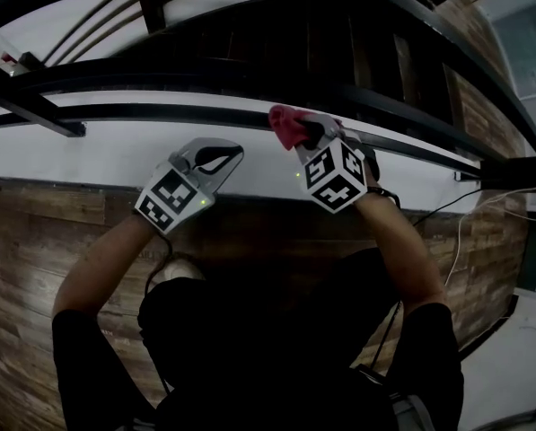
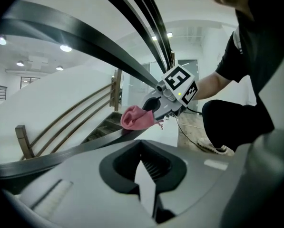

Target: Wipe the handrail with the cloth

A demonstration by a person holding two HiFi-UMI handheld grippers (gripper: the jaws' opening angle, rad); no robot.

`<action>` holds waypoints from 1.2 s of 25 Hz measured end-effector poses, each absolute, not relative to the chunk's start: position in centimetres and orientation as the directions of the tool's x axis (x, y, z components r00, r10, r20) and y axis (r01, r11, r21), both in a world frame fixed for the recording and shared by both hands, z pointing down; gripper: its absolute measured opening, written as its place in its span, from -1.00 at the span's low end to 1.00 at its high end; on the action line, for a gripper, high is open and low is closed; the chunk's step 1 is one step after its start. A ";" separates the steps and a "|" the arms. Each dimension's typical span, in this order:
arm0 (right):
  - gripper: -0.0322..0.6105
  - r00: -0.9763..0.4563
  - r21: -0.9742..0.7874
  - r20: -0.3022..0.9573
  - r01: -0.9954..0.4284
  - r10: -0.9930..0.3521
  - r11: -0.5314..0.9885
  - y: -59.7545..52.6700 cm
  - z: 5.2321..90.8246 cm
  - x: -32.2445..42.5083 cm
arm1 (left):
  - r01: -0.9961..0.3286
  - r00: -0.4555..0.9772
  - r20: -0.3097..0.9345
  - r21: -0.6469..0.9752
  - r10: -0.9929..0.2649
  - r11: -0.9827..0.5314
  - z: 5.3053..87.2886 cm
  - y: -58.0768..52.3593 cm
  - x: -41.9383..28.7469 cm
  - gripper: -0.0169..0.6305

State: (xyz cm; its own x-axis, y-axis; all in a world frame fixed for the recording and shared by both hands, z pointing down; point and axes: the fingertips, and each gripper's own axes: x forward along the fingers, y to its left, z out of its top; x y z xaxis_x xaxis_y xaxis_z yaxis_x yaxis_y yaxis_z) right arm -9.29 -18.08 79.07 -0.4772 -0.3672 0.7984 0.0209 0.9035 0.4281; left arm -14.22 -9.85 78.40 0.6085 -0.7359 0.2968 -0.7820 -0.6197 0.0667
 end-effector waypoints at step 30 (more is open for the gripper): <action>-0.77 -0.432 0.451 0.830 0.147 -0.353 0.880 -12.7 79.6 -22.5 | -0.912 0.408 0.303 0.097 -0.861 -0.398 79.2 -4.1 -28.3 -0.95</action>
